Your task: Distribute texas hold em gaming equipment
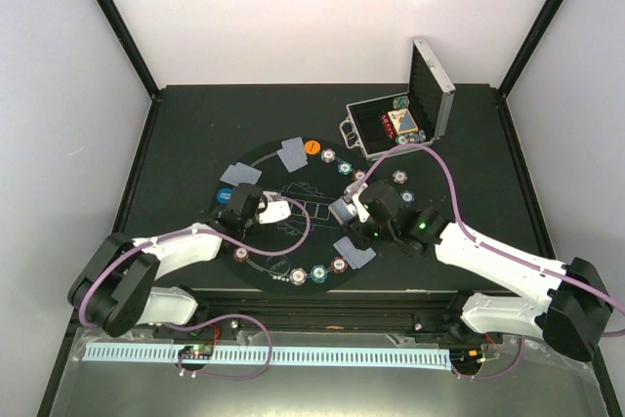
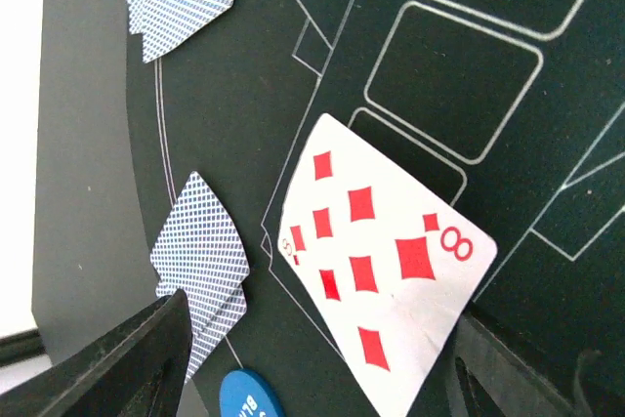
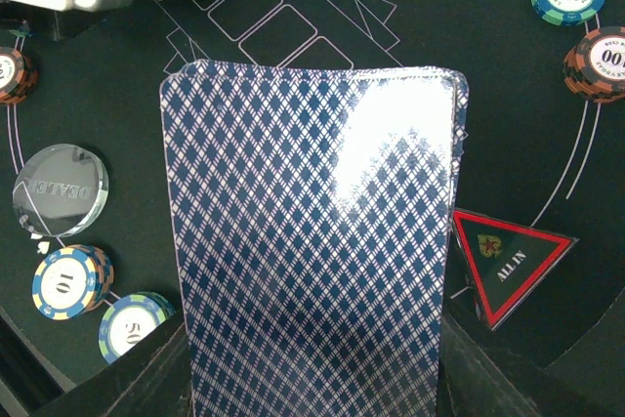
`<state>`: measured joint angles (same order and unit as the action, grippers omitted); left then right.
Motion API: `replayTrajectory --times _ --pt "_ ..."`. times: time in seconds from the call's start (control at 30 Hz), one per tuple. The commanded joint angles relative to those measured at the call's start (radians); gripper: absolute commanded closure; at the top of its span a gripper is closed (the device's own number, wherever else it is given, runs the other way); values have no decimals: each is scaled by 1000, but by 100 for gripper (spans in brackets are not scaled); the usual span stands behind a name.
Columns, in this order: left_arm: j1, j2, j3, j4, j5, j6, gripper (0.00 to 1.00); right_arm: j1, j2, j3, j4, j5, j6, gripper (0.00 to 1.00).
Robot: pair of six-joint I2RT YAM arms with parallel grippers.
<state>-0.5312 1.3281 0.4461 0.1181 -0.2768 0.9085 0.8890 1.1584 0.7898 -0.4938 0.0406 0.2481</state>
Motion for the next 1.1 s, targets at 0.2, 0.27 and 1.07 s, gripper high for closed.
replayTrajectory --times 0.2,0.27,1.07 --pt "5 -190 36 -199 43 -87 21 -6 9 5 23 -11 -13 45" --pt "4 -222 34 -217 50 -103 19 -6 18 10 19 -18 -15 45" --pt "12 -202 420 -541 857 -1270 5 53 113 132 -99 -79 -124 44"
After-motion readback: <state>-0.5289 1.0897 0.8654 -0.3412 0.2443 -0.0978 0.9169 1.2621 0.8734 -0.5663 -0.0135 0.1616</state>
